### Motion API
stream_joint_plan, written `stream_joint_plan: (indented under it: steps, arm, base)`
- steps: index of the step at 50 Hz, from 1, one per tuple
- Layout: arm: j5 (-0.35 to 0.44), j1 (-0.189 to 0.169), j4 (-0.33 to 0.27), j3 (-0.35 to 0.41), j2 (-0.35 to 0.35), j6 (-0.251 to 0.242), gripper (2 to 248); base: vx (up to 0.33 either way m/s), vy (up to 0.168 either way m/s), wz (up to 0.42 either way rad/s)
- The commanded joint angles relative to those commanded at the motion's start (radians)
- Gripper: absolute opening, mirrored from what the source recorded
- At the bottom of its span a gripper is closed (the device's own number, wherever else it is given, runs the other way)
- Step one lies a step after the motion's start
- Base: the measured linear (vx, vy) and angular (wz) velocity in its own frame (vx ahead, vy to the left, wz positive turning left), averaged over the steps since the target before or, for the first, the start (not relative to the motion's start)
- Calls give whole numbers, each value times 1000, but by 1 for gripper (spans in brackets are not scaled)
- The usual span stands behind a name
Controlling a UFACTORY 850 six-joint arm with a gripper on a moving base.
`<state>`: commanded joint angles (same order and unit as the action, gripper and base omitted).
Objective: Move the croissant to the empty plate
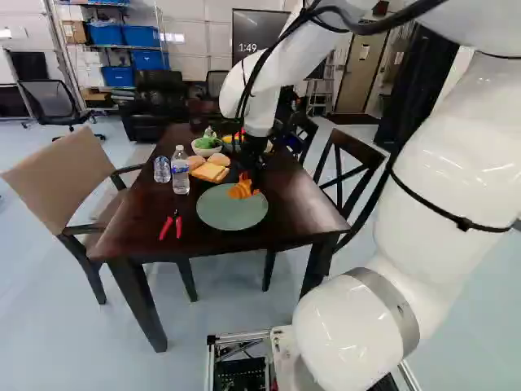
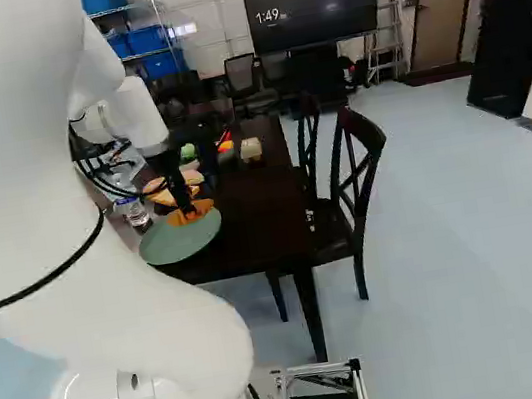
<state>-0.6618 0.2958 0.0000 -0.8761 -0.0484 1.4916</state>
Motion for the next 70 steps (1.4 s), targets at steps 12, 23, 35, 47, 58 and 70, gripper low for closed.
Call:
stream_joint_plan:
  steps: [12,23,35,47,58,70]
  arm:
    - [0,0,0,-11,-48,0,133]
    - [0,0,0,-12,-56,0,140]
    - [0,0,0,-12,-56,0,237]
    - [0,0,0,-9,-41,0,247]
    - [0,0,0,0,1,0,247]
    - [0,-28,0,20,58,0,247]
  base:
    - [0,0,0]
    - [0,0,0]
    - [0,0,0]
    - [0,0,0]
    - [0,0,0]
    - [0,0,0]
